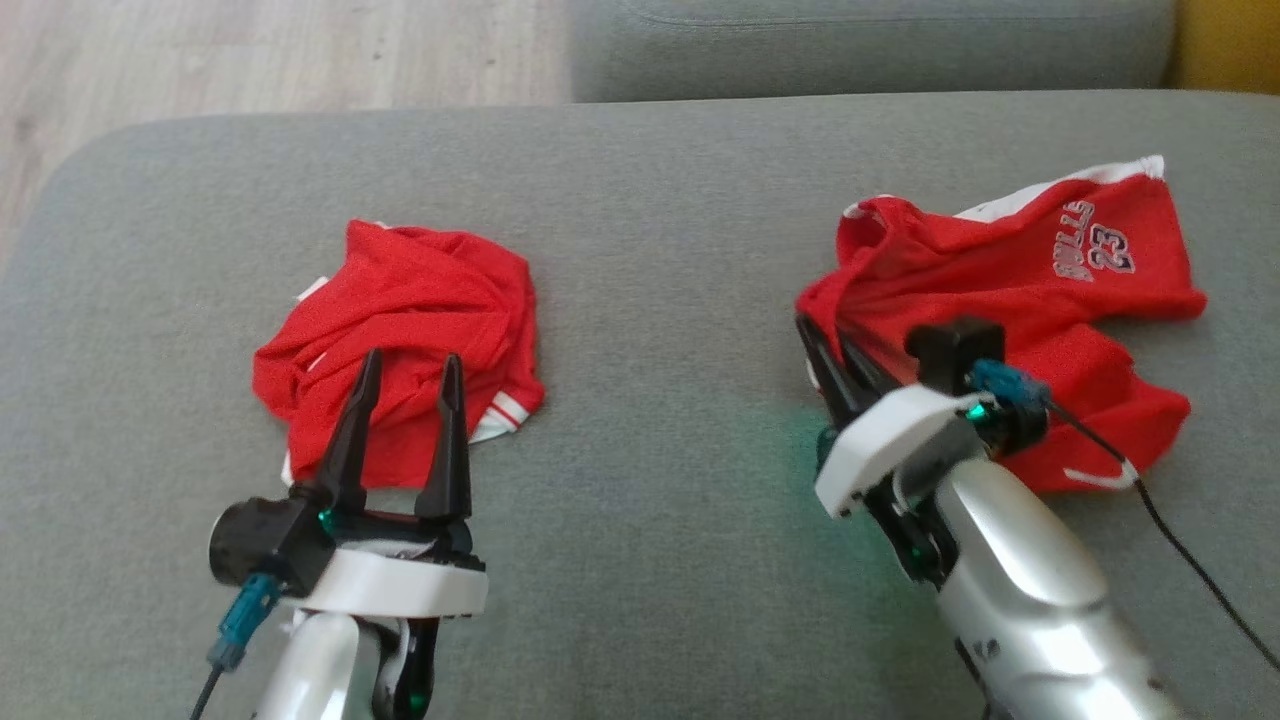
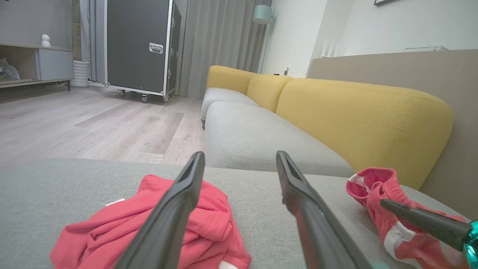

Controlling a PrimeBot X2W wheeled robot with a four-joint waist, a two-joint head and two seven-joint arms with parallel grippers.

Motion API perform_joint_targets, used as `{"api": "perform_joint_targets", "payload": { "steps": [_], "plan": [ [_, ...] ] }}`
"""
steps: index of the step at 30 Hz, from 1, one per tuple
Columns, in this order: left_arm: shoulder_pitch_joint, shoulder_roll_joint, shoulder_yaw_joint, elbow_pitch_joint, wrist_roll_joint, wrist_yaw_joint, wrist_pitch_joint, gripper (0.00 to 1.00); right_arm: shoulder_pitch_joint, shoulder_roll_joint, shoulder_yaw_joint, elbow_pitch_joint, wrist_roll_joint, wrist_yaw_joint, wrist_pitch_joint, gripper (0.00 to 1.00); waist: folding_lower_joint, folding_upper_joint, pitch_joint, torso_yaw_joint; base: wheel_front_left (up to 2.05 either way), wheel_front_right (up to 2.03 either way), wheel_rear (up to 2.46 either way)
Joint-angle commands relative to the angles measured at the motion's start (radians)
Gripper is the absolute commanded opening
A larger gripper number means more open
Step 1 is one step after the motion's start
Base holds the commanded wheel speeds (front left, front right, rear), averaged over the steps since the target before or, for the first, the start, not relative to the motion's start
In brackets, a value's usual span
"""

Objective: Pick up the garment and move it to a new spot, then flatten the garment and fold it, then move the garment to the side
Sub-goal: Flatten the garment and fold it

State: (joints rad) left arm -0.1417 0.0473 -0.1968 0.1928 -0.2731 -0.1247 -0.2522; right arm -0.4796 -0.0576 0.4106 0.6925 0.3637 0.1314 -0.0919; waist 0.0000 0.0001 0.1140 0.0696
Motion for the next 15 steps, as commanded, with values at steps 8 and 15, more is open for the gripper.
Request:
{"api": "perform_joint_targets", "payload": {
  "steps": [8, 15],
  "plan": [
    [-0.027, 0.003, 0.006, -0.019, -0.005, -0.004, -0.01, 1.0, -0.173, 0.007, 0.188, 0.06, 0.145, -0.001, -0.03, 0.0, 0.0, -0.0001, -0.005, 0.063, 0.0, 0.0, 0.0],
    [-0.018, 0.003, 0.009, -0.021, -0.008, 0.003, -0.01, 1.0, -0.224, 0.007, 0.296, 0.117, 0.169, -0.001, -0.032, 1.0, 0.0, -0.0001, -0.007, 0.067, 0.0, 0.0, 0.0]
  ]
}}
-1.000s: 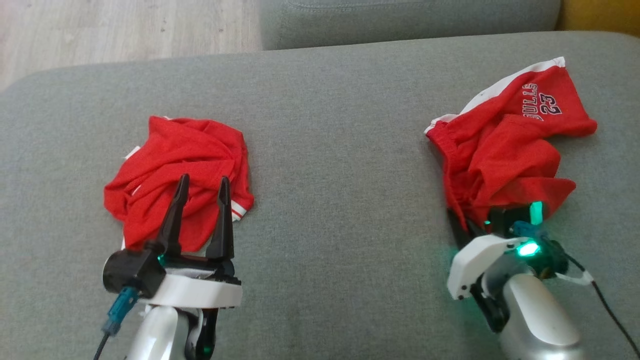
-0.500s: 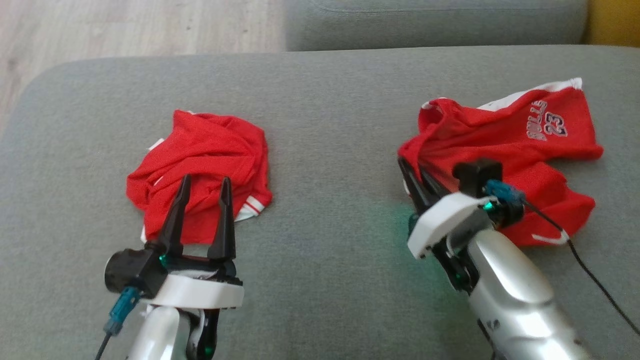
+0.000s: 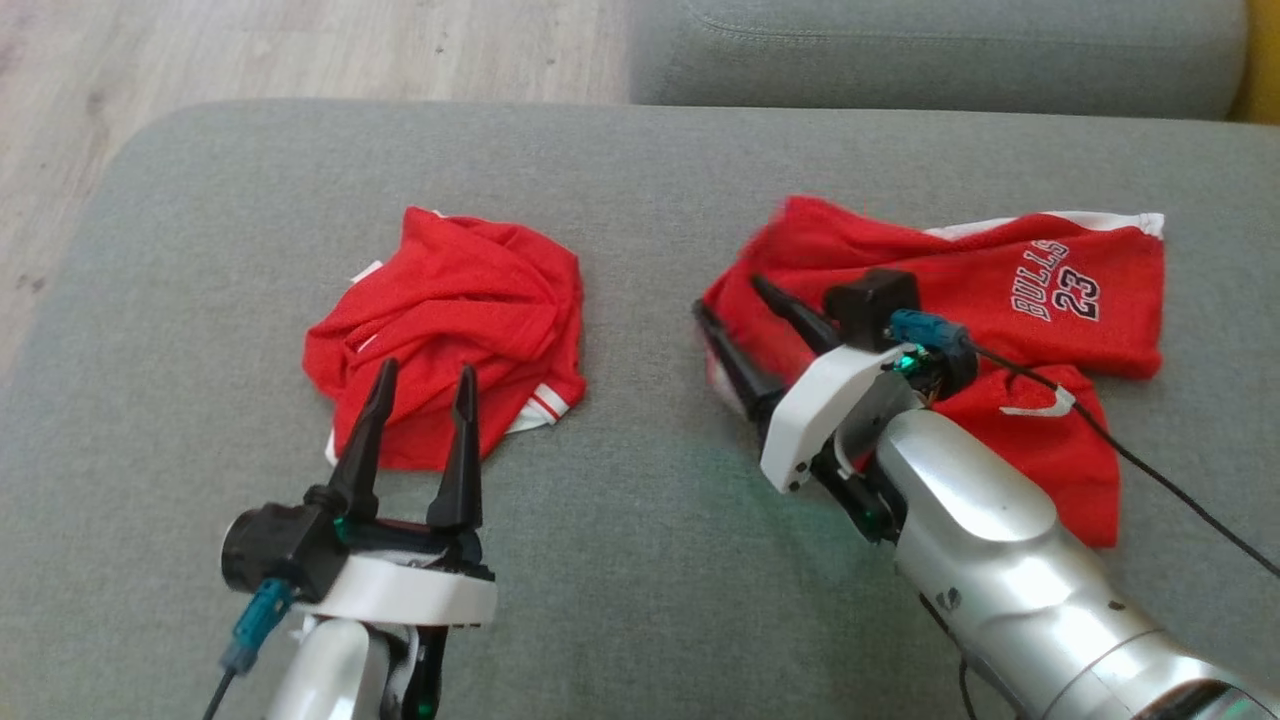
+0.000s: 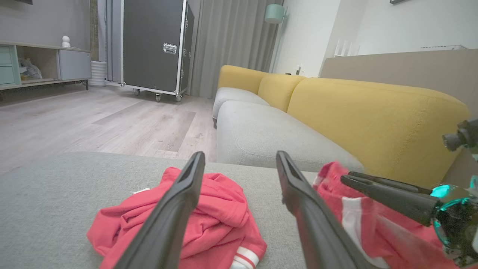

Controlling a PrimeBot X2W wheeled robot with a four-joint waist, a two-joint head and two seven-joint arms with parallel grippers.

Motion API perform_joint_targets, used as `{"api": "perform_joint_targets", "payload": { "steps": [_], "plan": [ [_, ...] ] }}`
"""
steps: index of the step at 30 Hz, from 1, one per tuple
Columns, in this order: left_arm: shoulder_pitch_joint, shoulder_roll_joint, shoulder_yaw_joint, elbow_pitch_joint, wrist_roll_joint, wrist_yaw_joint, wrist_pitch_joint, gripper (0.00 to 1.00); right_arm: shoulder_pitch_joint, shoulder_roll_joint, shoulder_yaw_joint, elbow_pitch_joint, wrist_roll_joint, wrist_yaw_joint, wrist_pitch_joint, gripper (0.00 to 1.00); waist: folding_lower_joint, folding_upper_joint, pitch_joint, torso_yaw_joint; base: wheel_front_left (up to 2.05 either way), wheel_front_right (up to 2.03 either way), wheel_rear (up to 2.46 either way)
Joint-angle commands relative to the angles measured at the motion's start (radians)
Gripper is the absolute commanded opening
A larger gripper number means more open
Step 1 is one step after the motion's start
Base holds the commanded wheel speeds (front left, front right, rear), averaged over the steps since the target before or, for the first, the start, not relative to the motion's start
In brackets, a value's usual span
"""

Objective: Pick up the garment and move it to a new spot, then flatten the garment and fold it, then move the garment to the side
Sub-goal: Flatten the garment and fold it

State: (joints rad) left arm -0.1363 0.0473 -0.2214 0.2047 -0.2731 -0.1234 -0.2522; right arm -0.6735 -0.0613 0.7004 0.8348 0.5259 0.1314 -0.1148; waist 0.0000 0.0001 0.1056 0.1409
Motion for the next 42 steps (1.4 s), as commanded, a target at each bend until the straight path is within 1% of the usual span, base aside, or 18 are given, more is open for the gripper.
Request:
{"api": "perform_joint_targets", "payload": {
  "steps": [1, 4, 7, 11, 14, 18, 23, 26, 29, 34, 40, 42],
  "plan": [
    [-0.022, 0.003, 0.038, -0.034, -0.007, 0.003, -0.01, 1.0, -0.032, 0.011, 0.016, -0.024, 0.012, -0.001, -0.013, 1.0, 0.0, -0.0001, 0.002, -0.01, 0.0, 0.0, 0.0],
    [-0.021, 0.003, 0.047, -0.038, -0.007, 0.006, -0.01, 1.0, -0.026, 0.011, 0.028, -0.031, 0.036, -0.001, -0.027, 1.0, 0.0, -0.0001, 0.002, -0.032, 0.0, 0.0, 0.0],
    [-0.019, 0.003, 0.055, -0.043, -0.007, 0.007, -0.01, 1.0, -0.017, 0.011, 0.018, -0.034, 0.035, -0.001, -0.049, 1.0, 0.0, -0.0001, -0.004, -0.063, 0.0, 0.0, 0.0],
    [-0.017, 0.003, 0.061, -0.05, -0.005, 0.006, -0.01, 1.0, -0.005, 0.011, -0.026, -0.027, -0.004, -0.001, -0.069, 1.0, 0.0, -0.0001, -0.012, -0.109, 0.0, 0.0, 0.0],
    [-0.014, 0.003, 0.063, -0.054, -0.005, 0.007, -0.01, 1.0, 0.012, 0.011, -0.085, -0.021, -0.052, -0.001, -0.082, 1.0, 0.0, -0.0001, -0.022, -0.139, 0.0, 0.0, 0.0],
    [-0.007, 0.003, 0.071, -0.059, -0.004, 0.009, -0.01, 1.0, 0.054, -0.009, -0.216, -0.023, -0.145, -0.001, -0.108, 1.0, 0.0, -0.0001, -0.037, -0.169, 0.0, 0.0, 0.0],
    [0.004, 0.003, 0.075, -0.072, -0.004, 0.012, -0.01, 1.0, 0.164, -0.037, -0.421, -0.091, -0.251, -0.001, -0.131, 1.0, 0.0, -0.0001, -0.045, -0.191, 0.0, 0.0, 0.0],
    [0.008, 0.003, 0.07, -0.077, -0.004, 0.011, -0.01, 1.0, 0.255, -0.027, -0.532, -0.159, -0.318, -0.001, -0.138, 1.0, 0.0, -0.0001, -0.041, -0.197, 0.0, 0.0, 0.0],
    [0.009, 0.003, 0.067, -0.079, -0.002, 0.011, -0.01, 1.0, 0.34, -0.005, -0.606, -0.227, -0.355, -0.001, -0.142, 1.0, 0.0, -0.0001, -0.033, -0.201, 0.0, 0.0, 0.0],
    [0.002, 0.003, 0.064, -0.074, 0.003, 0.008, -0.01, 1.0, 0.404, 0.009, -0.649, -0.309, -0.39, -0.001, -0.144, 1.0, 0.0, -0.0001, -0.02, -0.202, 0.0, 0.0, 0.0],
    [-0.011, 0.003, 0.053, -0.07, 0.006, 0.004, -0.01, 1.0, 0.397, 0.011, -0.618, -0.353, -0.4, -0.001, -0.112, 1.0, 0.0, -0.0001, -0.005, -0.188, 0.0, 0.0, 0.0],
    [-0.016, 0.003, 0.048, -0.068, 0.006, 0.003, -0.01, 1.0, 0.382, 0.011, -0.608, -0.357, -0.415, -0.001, -0.076, 1.0, 0.0, -0.0001, 0.005, -0.178, 0.0, 0.0, 0.0]
  ]
}}
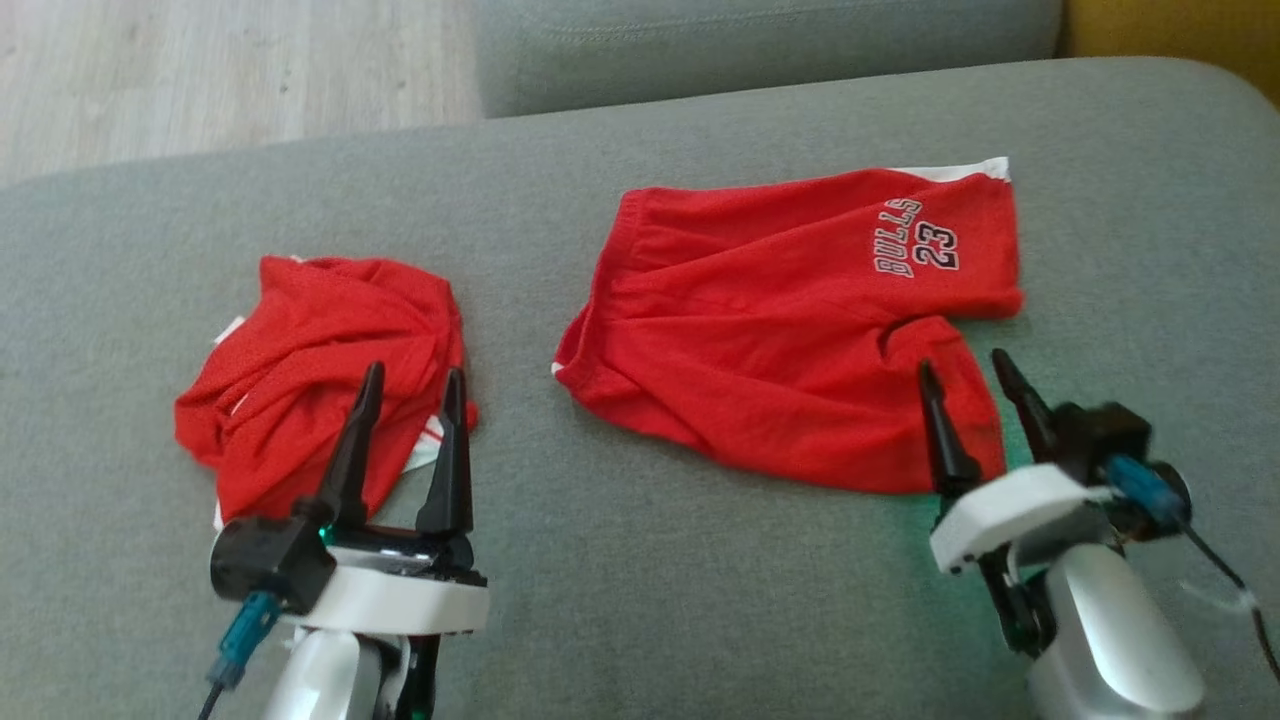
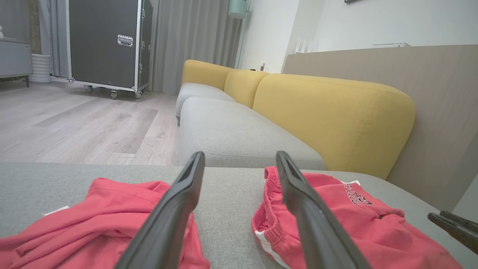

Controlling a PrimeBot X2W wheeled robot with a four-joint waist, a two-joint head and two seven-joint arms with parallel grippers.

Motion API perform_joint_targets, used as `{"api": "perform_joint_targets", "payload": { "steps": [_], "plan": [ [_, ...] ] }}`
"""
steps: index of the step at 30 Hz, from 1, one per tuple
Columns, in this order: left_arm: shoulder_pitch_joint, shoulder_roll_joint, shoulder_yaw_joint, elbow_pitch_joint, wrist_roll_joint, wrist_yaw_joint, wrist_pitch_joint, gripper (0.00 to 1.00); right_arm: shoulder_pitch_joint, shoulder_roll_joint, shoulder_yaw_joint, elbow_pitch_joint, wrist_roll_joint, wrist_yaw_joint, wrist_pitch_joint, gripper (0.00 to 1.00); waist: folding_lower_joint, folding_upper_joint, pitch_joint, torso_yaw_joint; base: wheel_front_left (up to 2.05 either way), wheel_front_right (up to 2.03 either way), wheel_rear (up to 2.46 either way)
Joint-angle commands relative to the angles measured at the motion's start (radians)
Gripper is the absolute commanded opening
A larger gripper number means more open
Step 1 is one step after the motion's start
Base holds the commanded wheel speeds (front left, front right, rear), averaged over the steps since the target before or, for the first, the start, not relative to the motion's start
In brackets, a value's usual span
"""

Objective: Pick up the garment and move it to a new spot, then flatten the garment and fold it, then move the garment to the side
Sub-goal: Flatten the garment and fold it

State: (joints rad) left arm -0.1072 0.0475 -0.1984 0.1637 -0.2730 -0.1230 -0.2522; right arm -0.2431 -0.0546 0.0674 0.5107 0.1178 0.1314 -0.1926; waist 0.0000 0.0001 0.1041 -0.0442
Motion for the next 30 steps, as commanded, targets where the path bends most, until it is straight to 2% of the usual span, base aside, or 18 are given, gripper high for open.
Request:
{"api": "perform_joint_targets", "payload": {
  "steps": [1, 9, 16, 18, 24, 30],
  "plan": [
    [-0.047, 0.003, 0.023, -0.026, 0.005, 0.002, -0.01, 1.0, -0.058, 0.004, 0.031, -0.028, -0.015, -0.001, 0.03, 1.0, 0.0, -0.0001, 0.012, 0.012, 0.0, 0.0, 0.0],
    [-0.07, 0.003, 0.0, -0.009, -0.009, 0.0, -0.01, 1.0, -0.152, -0.008, 0.091, 0.063, -0.057, -0.001, 0.194, 1.0, 0.0, -0.0001, 0.049, 0.077, 0.0, 0.0, 0.0],
    [-0.084, 0.003, -0.016, -0.003, -0.021, 0.001, -0.01, 1.0, -0.231, -0.043, 0.096, 0.178, -0.036, -0.001, 0.278, 1.0, 0.0, -0.0001, 0.073, 0.132, 0.0, 0.0, 0.0],
    [-0.086, 0.003, -0.018, -0.004, -0.022, 0.003, -0.01, 1.0, -0.252, -0.049, 0.095, 0.197, -0.029, -0.001, 0.28, 0.0, 0.0, -0.0001, 0.079, 0.142, 0.0, 0.0, 0.0],
    [-0.092, 0.003, -0.021, -0.006, -0.025, 0.003, -0.01, 1.0, -0.317, -0.075, 0.081, 0.207, -0.019, -0.001, 0.249, 0.0, 0.0, -0.0001, 0.098, 0.156, 0.0, 0.0, 0.0],
    [-0.109, 0.003, -0.037, -0.006, -0.029, 0.003, -0.01, 1.0, -0.397, -0.117, 0.074, 0.208, -0.025, -0.001, 0.266, 0.0, 0.0, -0.0001, 0.123, 0.168, 0.0, 0.0, 0.0]
  ]
}}
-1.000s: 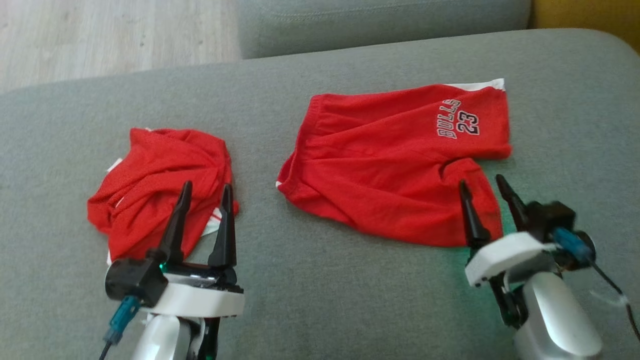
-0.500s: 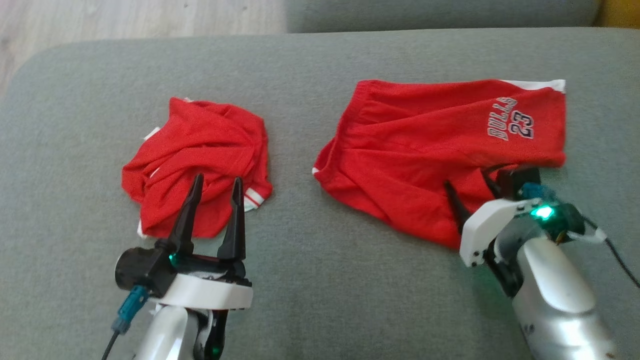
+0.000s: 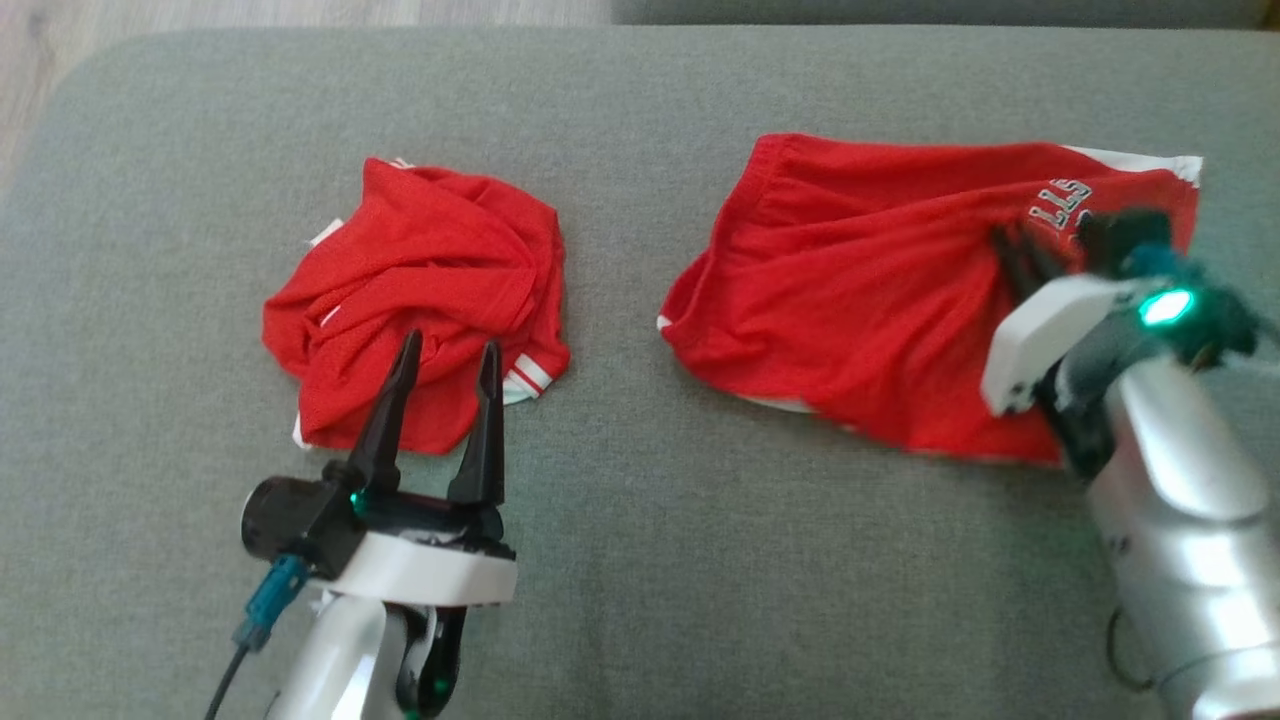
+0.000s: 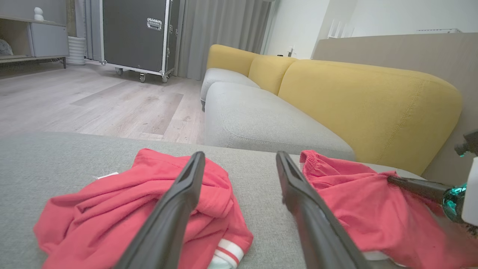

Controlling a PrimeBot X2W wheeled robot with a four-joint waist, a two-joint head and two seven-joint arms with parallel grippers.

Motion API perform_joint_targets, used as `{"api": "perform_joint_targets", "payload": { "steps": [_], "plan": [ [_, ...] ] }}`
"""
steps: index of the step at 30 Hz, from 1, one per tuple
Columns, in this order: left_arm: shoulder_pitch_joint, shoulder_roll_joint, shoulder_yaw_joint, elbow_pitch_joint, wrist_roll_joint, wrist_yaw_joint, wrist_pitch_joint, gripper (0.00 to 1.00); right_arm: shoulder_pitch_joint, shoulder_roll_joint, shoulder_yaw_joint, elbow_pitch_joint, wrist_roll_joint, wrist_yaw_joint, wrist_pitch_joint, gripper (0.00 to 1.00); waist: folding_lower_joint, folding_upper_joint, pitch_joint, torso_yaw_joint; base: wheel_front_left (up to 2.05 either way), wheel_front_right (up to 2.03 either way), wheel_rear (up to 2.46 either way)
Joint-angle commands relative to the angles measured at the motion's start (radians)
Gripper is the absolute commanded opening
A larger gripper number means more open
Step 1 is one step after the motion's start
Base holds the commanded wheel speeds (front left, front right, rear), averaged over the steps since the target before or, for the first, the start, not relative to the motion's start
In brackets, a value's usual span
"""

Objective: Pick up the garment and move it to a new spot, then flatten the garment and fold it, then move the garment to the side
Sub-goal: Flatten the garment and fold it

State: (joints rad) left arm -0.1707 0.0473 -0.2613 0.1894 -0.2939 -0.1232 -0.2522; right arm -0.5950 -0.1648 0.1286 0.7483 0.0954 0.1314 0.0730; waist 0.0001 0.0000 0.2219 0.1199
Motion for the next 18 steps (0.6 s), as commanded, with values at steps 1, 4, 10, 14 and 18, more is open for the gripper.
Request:
{"api": "perform_joint_targets", "payload": {
  "steps": [1, 4, 10, 14, 18],
  "plan": [
    [-0.049, 0.003, 0.022, -0.032, -0.009, 0.004, -0.01, 1.0, -0.061, -0.015, 0.01, -0.027, -0.005, -0.001, 0.005, 0.0, -0.0001, 0.0, 0.011, 0.007, 0.0, 0.0, 0.0],
    [-0.064, 0.003, 0.011, -0.031, -0.012, 0.003, -0.01, 1.0, -0.116, -0.044, 0.001, -0.01, -0.014, -0.001, 0.022, 0.0, -0.0001, 0.0, 0.029, 0.021, 0.0, 0.0, 0.0],
    [-0.106, 0.003, -0.023, -0.027, -0.028, 0.002, -0.01, 1.0, -0.24, -0.105, 0.035, 0.094, -0.053, -0.001, 0.058, 0.0, -0.0001, 0.0, 0.078, 0.07, 0.0, 0.0, 0.0],
    [-0.116, 0.003, -0.03, -0.025, -0.033, 0.005, -0.01, 1.0, -0.283, -0.118, 0.065, 0.162, -0.066, -0.001, 0.058, 0.0, -0.0001, 0.0, 0.089, 0.082, 0.0, 0.0, 0.0],
    [-0.12, 0.003, -0.027, -0.02, -0.034, 0.011, -0.01, 1.0, -0.327, -0.121, 0.101, 0.242, -0.08, -0.001, 0.035, 1.0, -0.0001, 0.0, 0.082, 0.078, 0.0, 0.0, 0.0]
  ]
}}
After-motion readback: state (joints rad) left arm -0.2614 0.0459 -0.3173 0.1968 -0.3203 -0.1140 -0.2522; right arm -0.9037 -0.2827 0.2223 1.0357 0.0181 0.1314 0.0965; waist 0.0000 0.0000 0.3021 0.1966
